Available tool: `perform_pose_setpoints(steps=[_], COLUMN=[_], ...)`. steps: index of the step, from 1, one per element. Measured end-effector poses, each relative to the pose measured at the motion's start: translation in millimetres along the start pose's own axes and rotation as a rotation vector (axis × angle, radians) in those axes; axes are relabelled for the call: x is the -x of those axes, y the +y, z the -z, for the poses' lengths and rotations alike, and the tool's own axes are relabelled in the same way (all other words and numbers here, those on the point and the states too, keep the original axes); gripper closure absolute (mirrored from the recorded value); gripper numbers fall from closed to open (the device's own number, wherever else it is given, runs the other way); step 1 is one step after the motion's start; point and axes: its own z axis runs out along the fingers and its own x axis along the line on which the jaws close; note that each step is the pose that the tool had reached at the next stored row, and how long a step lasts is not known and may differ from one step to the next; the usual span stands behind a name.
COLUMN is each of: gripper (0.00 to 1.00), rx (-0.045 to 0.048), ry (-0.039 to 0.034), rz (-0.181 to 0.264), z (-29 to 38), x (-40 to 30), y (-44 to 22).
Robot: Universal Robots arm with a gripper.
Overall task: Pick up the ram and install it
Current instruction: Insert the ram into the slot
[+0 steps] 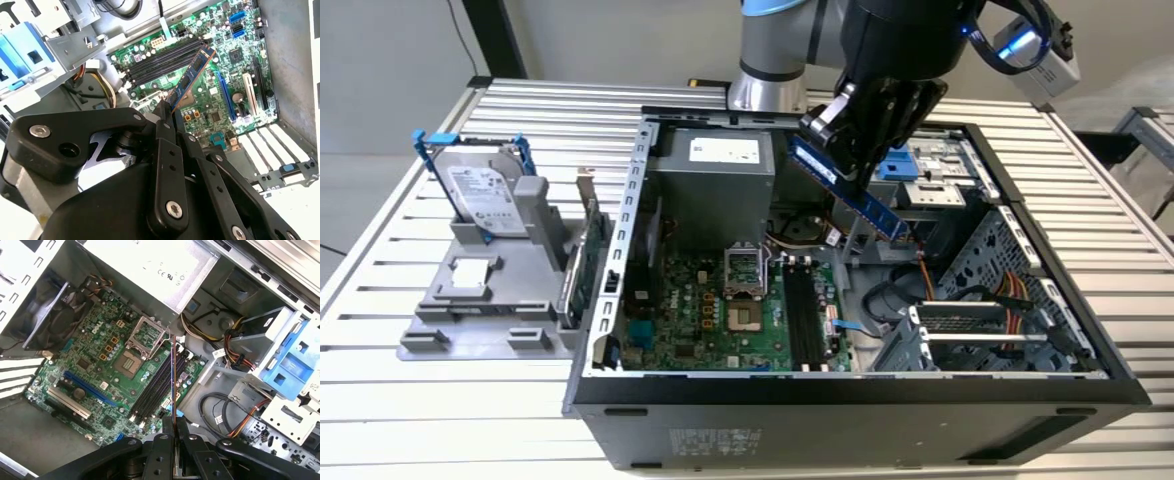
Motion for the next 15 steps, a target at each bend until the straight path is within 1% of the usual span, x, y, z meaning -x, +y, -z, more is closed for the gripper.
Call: perform_pose_setpoints(steps=[15], gripper=[1.00], rx=[-0.0008], ry=[-0.0003], rz=[-0.025], z=[0.0], x=[0.0], y=[0.0])
